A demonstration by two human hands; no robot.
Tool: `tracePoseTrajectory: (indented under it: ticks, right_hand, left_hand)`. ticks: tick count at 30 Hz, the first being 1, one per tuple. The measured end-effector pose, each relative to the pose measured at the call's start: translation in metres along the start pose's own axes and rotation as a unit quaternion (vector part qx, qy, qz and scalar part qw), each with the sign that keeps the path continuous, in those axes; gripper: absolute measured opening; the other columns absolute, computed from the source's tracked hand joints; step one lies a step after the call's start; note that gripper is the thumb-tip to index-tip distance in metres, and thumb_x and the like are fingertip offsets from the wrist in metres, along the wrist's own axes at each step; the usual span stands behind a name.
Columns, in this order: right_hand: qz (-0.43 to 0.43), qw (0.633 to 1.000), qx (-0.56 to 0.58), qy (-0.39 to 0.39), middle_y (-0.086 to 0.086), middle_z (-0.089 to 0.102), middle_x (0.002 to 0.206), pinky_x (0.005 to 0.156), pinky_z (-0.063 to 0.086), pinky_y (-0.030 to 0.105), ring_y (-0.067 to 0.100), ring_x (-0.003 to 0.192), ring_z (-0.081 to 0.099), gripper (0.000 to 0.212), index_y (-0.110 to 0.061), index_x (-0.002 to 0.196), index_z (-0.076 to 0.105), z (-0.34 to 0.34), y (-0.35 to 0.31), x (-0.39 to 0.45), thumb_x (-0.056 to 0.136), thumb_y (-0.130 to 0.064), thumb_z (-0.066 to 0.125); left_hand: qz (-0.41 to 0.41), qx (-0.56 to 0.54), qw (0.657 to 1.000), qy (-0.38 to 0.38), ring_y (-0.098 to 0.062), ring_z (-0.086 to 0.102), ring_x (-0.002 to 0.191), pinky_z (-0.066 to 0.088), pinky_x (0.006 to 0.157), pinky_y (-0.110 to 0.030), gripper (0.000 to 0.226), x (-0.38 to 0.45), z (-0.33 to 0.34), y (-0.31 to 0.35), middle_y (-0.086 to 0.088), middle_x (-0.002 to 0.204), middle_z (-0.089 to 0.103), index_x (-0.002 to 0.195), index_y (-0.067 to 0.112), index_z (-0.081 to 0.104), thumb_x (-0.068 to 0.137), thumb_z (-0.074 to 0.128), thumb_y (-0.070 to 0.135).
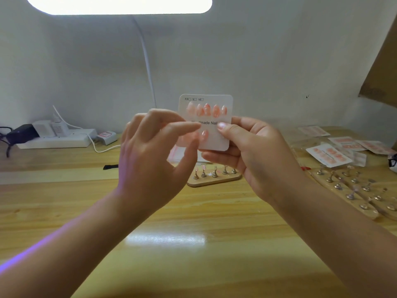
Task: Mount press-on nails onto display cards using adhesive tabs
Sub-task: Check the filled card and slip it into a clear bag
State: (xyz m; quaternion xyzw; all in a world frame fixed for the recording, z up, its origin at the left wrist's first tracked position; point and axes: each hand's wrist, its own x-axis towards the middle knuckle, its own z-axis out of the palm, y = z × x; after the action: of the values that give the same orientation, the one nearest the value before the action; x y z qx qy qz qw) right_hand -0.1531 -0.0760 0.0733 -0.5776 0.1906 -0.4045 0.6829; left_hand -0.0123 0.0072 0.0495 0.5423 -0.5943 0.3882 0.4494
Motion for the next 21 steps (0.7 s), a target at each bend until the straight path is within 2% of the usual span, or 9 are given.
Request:
tracePoseTrajectory:
  ticks: [4, 7, 14, 21]
  right_hand:
    - [-0.003, 1.000, -0.003, -0.001, 0.016, 0.072, 0.096, 0.065, 0.060, 0.033, 0.026, 0.078, 0.074, 0.012, -0.010, 0.094, 0.067, 0.0005, 0.0006, 0.0007, 0.096, -0.009, 0.056]
    - [-0.003, 1.000, 0.000, -0.007, 0.015, 0.073, 0.094, 0.065, 0.060, 0.033, 0.025, 0.077, 0.074, 0.012, -0.009, 0.095, 0.067, 0.0018, 0.0013, 0.0006, 0.096, -0.008, 0.055]
    - [-0.004, 1.000, -0.002, -0.013, 0.015, 0.072, 0.094, 0.063, 0.060, 0.030, 0.025, 0.077, 0.074, 0.013, -0.010, 0.094, 0.068, 0.0036, 0.0016, -0.0014, 0.096, -0.007, 0.055]
    - [-0.001, 1.000, 0.009, -0.015, 0.015, 0.073, 0.093, 0.062, 0.059, 0.030, 0.024, 0.075, 0.074, 0.012, -0.005, 0.100, 0.066, 0.0037, 0.0015, -0.0018, 0.096, -0.008, 0.055]
  left_hand:
    - [0.019, 0.035, 0.999, -0.011, -0.031, 0.060, 0.082, 0.046, 0.071, -0.044, 0.016, 0.0028, -0.0018, -0.0022, -0.005, 0.091, 0.069, 0.093, 0.013, 0.077, 0.086, 0.074, 0.027]
    - [0.060, 0.062, 0.996, -0.013, -0.033, 0.061, 0.082, 0.046, 0.071, -0.042, 0.012, 0.0015, -0.0023, -0.0041, -0.004, 0.089, 0.071, 0.089, 0.015, 0.078, 0.086, 0.074, 0.026]
    - [0.041, 0.068, 0.997, -0.004, -0.032, 0.060, 0.078, 0.044, 0.070, -0.041, 0.017, 0.0006, -0.0025, -0.0012, -0.006, 0.089, 0.069, 0.091, 0.010, 0.076, 0.093, 0.065, 0.023]
    - [0.069, 0.091, 0.993, 0.012, -0.029, 0.061, 0.075, 0.042, 0.070, -0.038, 0.019, 0.0005, -0.0014, -0.0030, -0.003, 0.087, 0.070, 0.088, 0.014, 0.077, 0.093, 0.066, 0.028]
